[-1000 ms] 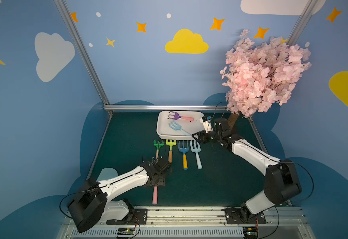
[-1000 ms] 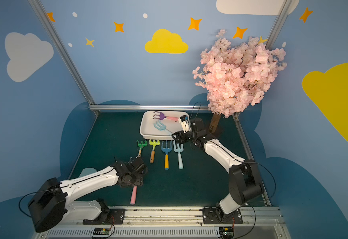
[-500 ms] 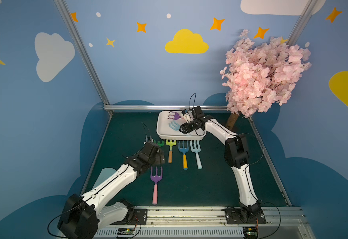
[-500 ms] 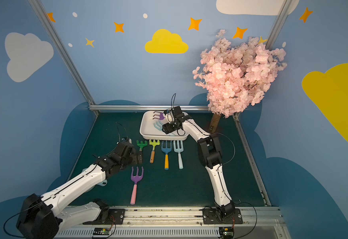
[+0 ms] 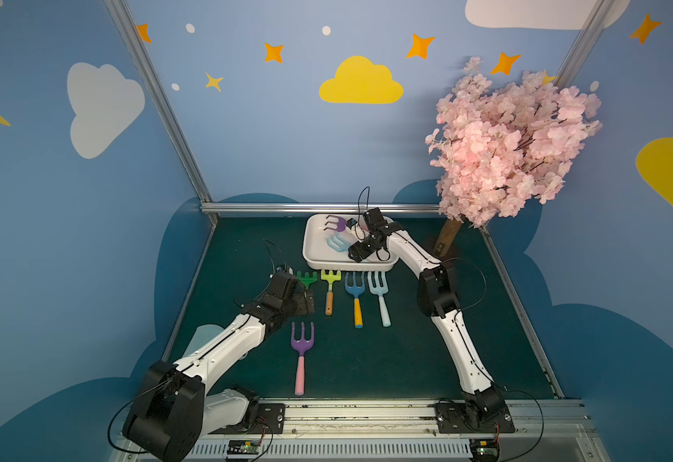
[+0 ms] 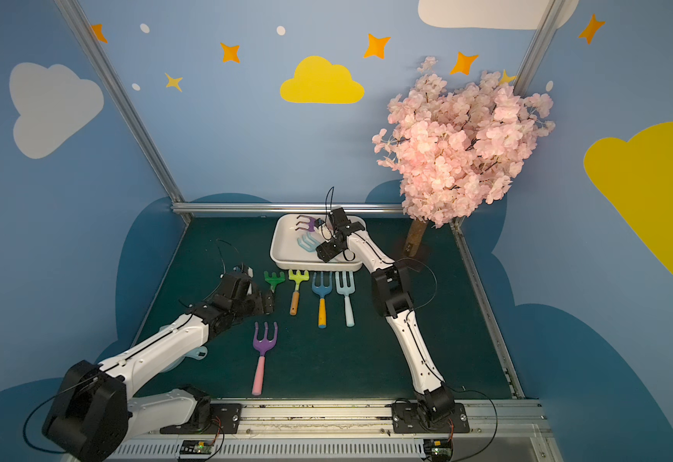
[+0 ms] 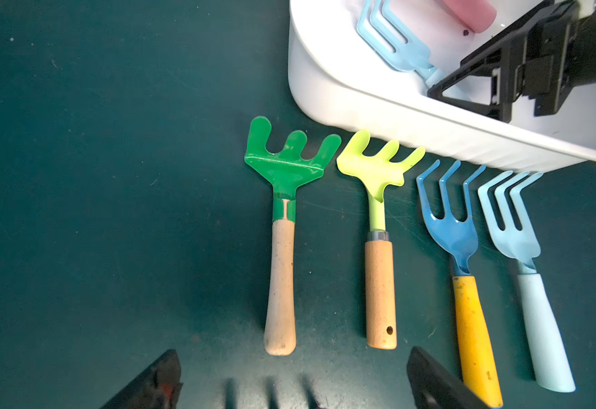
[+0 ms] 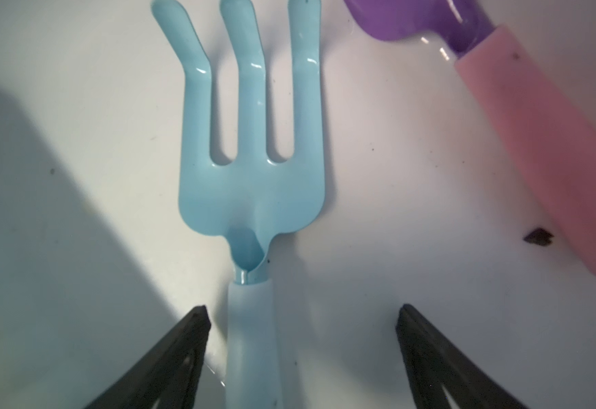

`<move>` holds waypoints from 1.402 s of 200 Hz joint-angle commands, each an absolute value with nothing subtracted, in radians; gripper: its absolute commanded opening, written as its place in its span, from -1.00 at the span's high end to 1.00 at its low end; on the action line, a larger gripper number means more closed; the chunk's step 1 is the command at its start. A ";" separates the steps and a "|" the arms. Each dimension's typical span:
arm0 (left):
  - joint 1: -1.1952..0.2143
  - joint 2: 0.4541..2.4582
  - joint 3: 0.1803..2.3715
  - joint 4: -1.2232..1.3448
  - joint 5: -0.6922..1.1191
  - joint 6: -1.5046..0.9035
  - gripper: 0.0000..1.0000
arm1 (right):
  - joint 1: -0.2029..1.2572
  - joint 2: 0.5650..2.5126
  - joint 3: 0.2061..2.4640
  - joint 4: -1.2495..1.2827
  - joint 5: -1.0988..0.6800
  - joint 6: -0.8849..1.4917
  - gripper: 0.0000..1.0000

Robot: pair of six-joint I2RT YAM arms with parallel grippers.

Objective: Take the hand rake out of the storage box
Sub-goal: Pick up the rake from the storage box.

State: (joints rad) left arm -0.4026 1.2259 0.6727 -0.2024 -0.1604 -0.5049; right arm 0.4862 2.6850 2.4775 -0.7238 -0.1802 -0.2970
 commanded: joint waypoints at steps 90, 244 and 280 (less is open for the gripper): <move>-0.382 1.257 0.664 -0.147 -0.149 -0.535 -1.00 | 0.469 2.697 2.499 -0.837 -0.260 -0.350 0.59; -0.380 1.211 0.640 -0.181 -0.165 -0.558 -1.00 | 0.466 2.445 2.280 -0.585 -0.232 -0.152 1.00; -0.382 1.220 0.677 -0.257 -0.139 -0.530 -1.00 | 0.468 2.350 2.230 -0.604 -0.212 -0.080 1.00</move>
State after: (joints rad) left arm -0.3843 1.2285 0.6483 -0.1867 -0.1524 -0.5465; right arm 0.4725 2.4729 2.2734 -0.6357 -0.2272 -0.1577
